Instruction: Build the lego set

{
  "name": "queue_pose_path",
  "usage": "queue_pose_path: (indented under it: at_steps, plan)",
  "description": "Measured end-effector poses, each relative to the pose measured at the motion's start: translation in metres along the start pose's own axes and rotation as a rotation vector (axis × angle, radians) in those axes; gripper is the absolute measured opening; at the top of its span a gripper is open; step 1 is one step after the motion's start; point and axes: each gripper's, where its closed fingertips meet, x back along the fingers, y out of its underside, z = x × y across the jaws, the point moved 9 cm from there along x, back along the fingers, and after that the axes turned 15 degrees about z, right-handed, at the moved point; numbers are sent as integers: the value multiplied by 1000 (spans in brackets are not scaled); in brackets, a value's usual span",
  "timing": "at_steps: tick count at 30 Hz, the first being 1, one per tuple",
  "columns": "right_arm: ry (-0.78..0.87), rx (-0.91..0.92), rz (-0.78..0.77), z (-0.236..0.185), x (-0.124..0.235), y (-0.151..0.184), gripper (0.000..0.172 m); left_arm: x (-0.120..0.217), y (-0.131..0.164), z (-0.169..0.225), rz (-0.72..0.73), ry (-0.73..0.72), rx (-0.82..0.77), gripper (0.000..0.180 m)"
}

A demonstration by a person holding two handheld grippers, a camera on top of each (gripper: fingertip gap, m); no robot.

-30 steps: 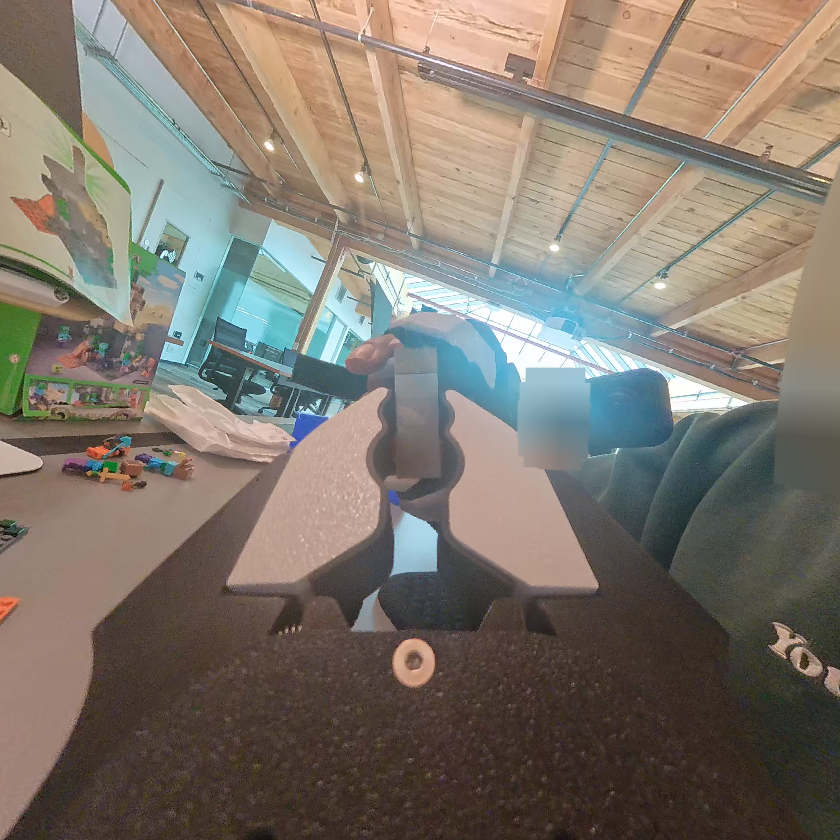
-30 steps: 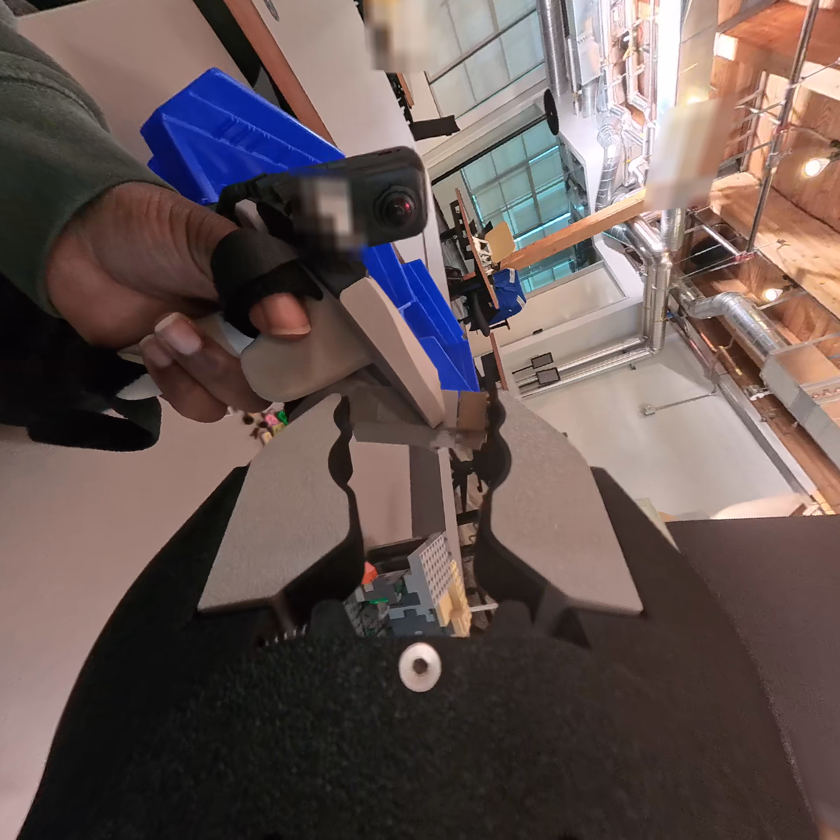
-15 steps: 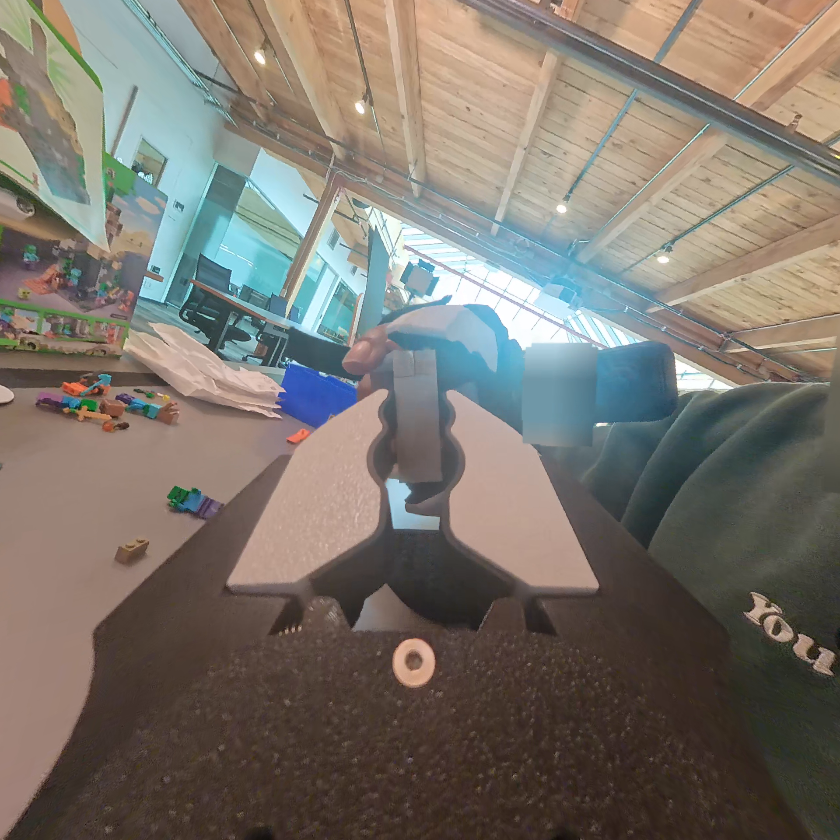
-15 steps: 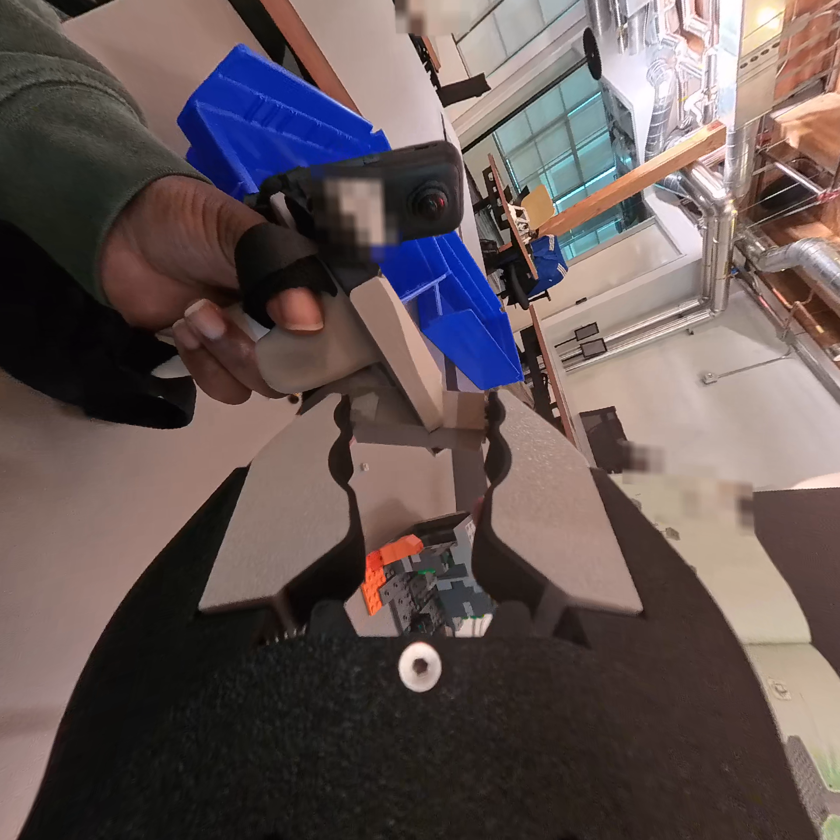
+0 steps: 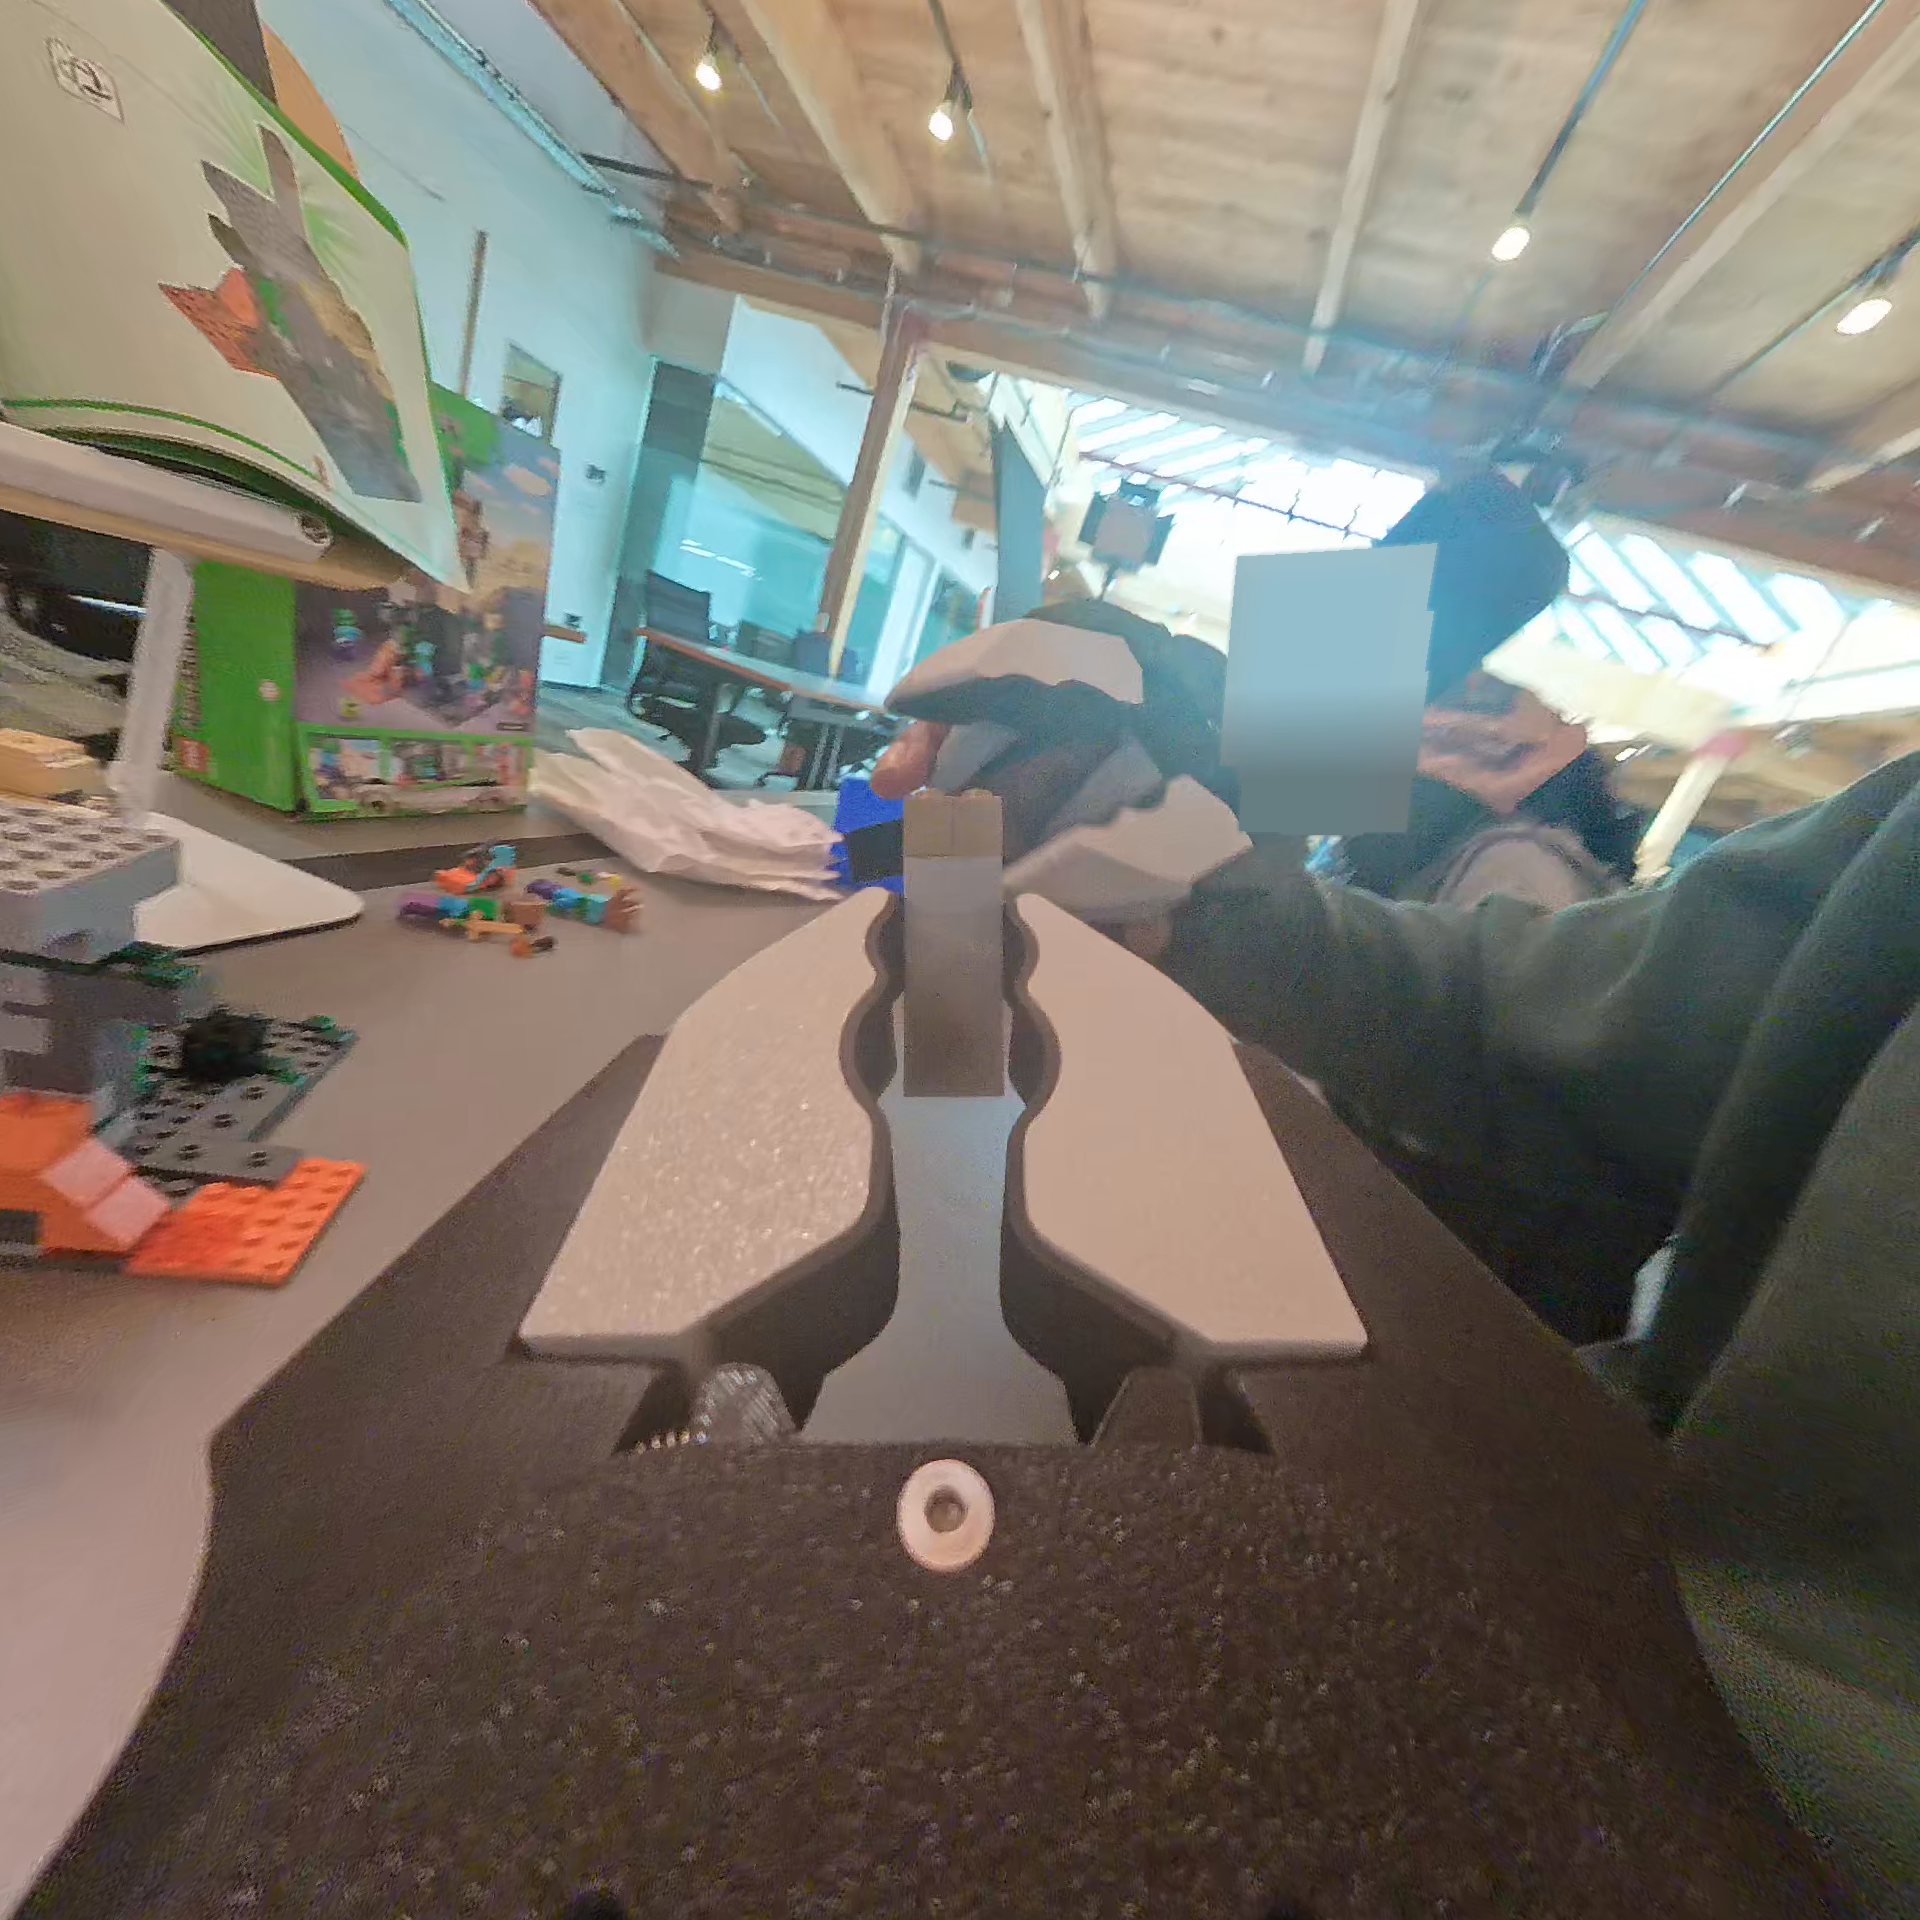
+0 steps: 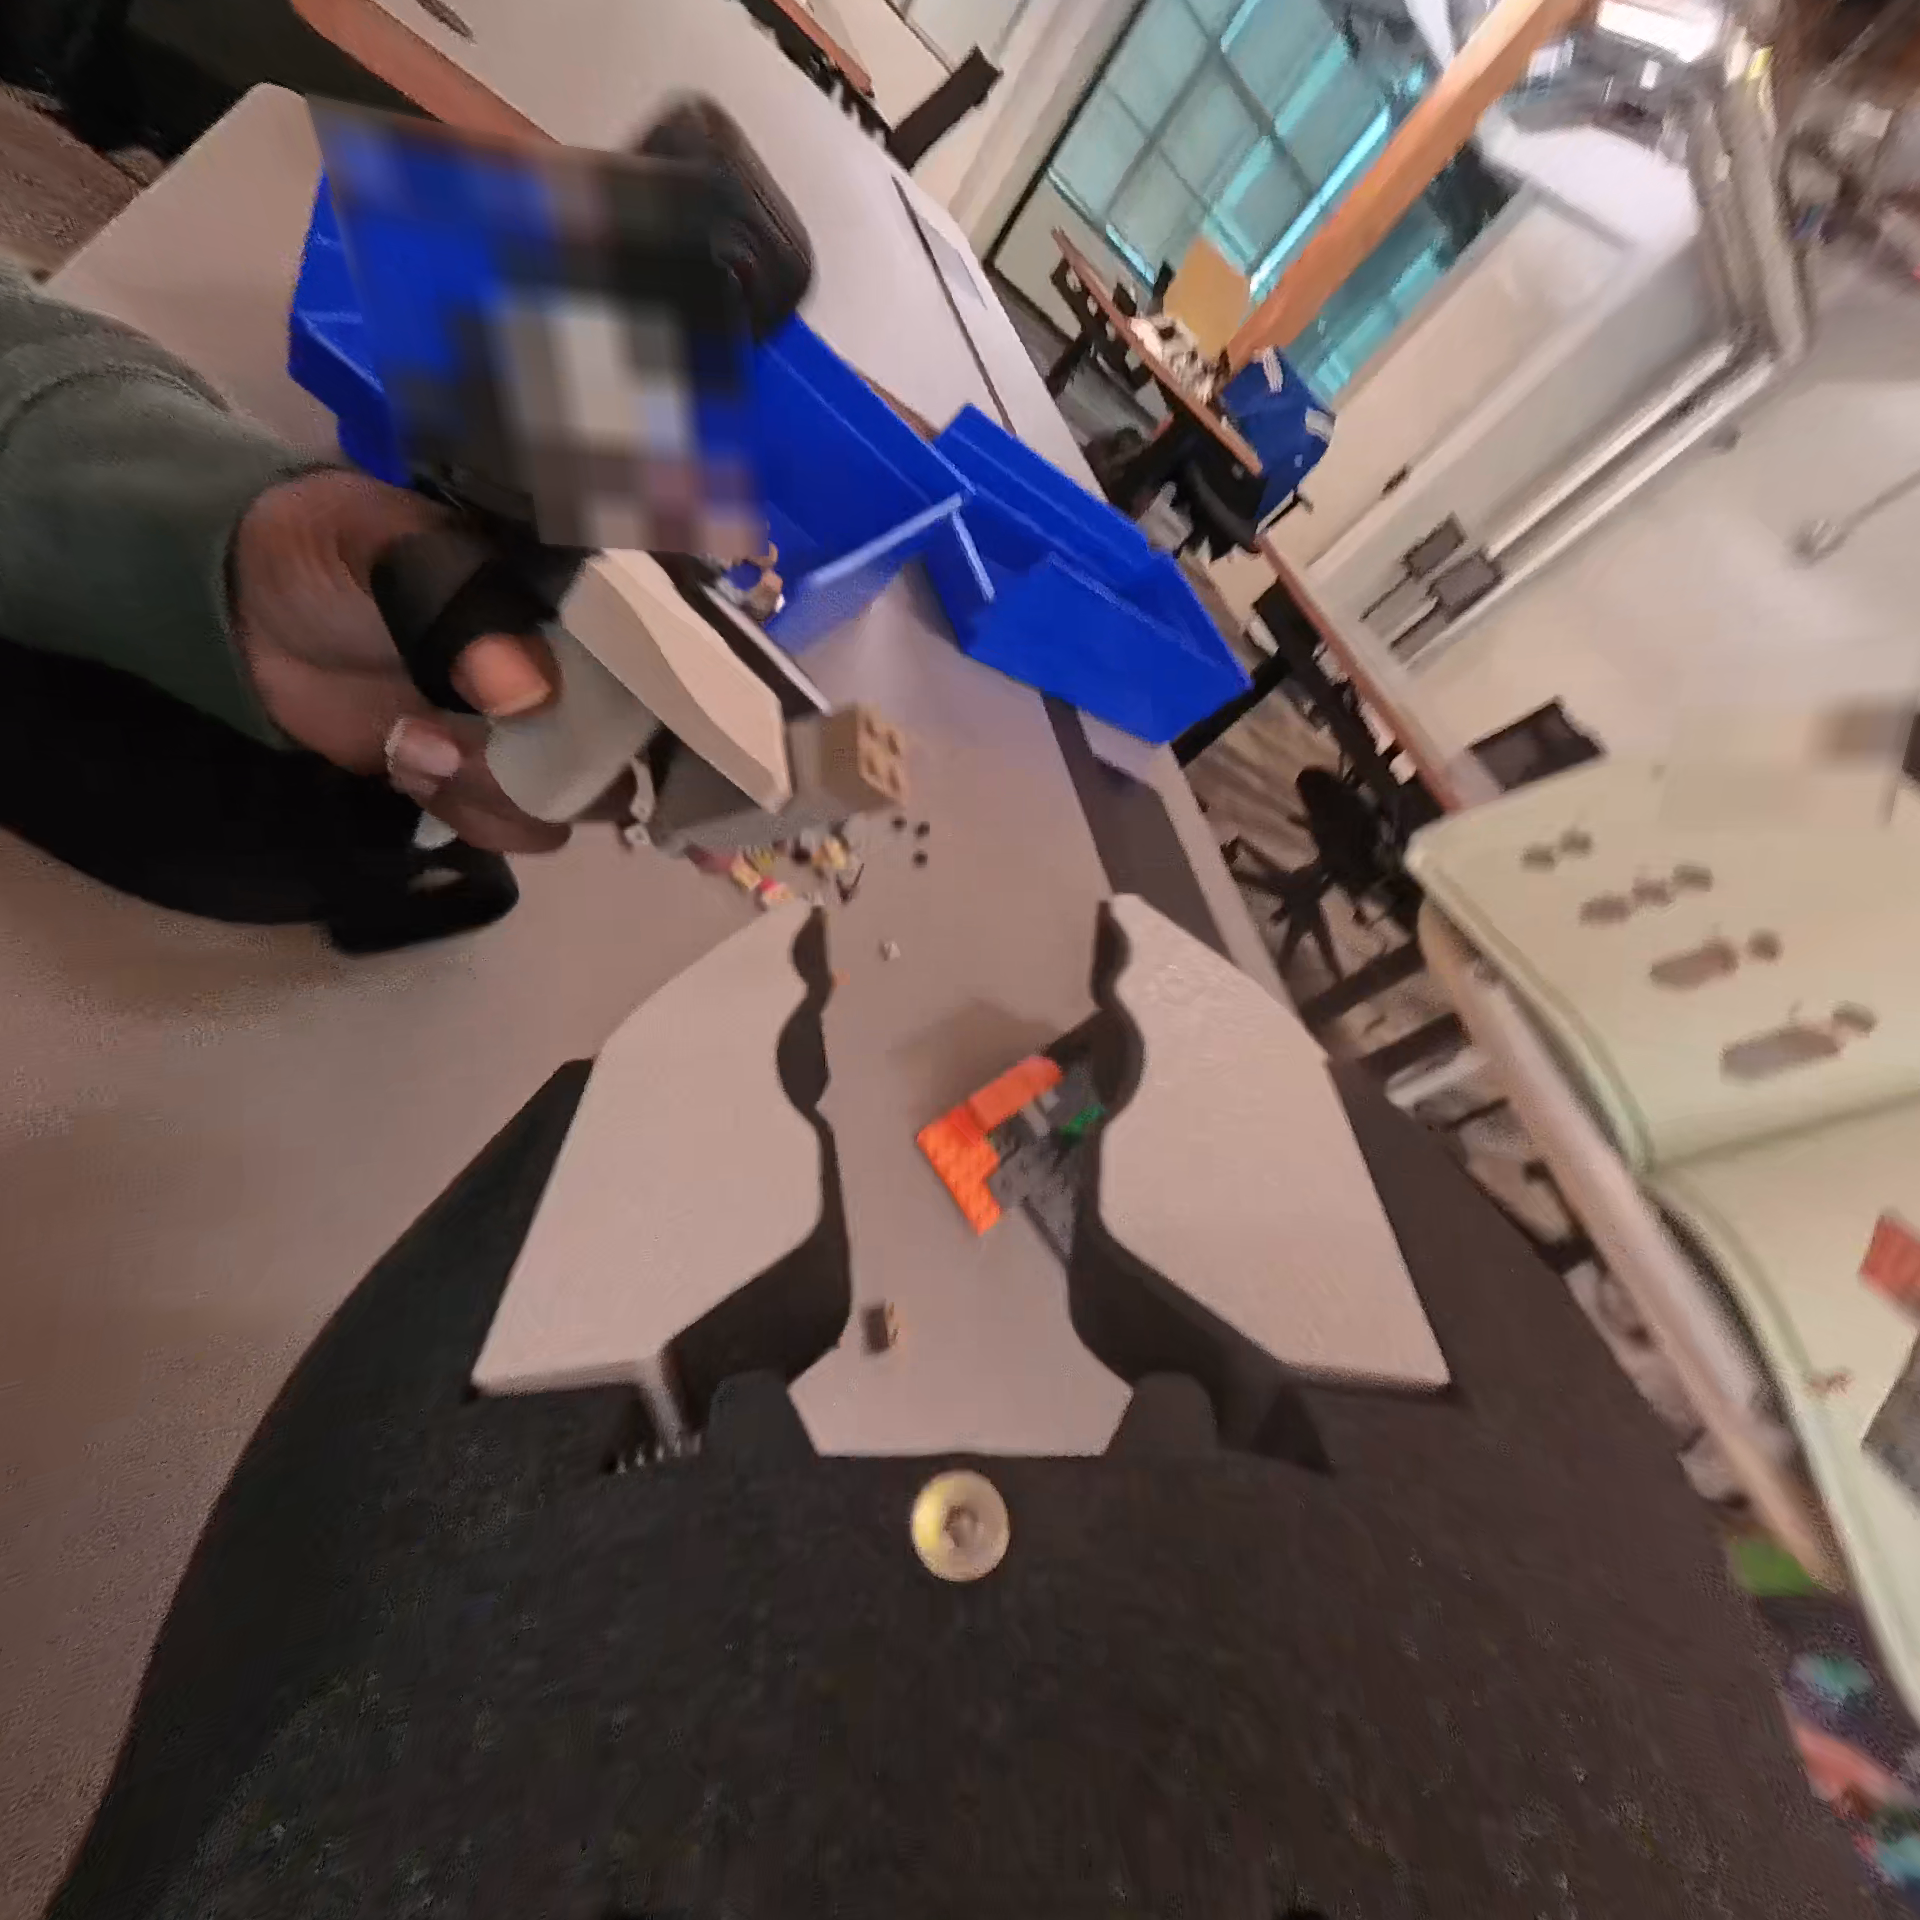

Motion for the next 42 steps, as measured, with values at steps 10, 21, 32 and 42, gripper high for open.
queue_pose_path:
  at_steps: [10, 21, 32, 42]
  plan:
    - [-97, -342, -364, 29, 24, 93, 0, -1, 18, -7, -146, -44, -192, 17]
    - [-382, -391, -612, 24, -18, 147, 22, -4, 31, -4, -234, -9, -248, 17]
    - [-435, -437, -634, 20, -30, 159, 8, -4, 32, -3, -233, 8, -241, 17]
    - [-350, -456, -466, 30, -4, 113, 7, -4, 34, -2, -241, 17, -256, 17]
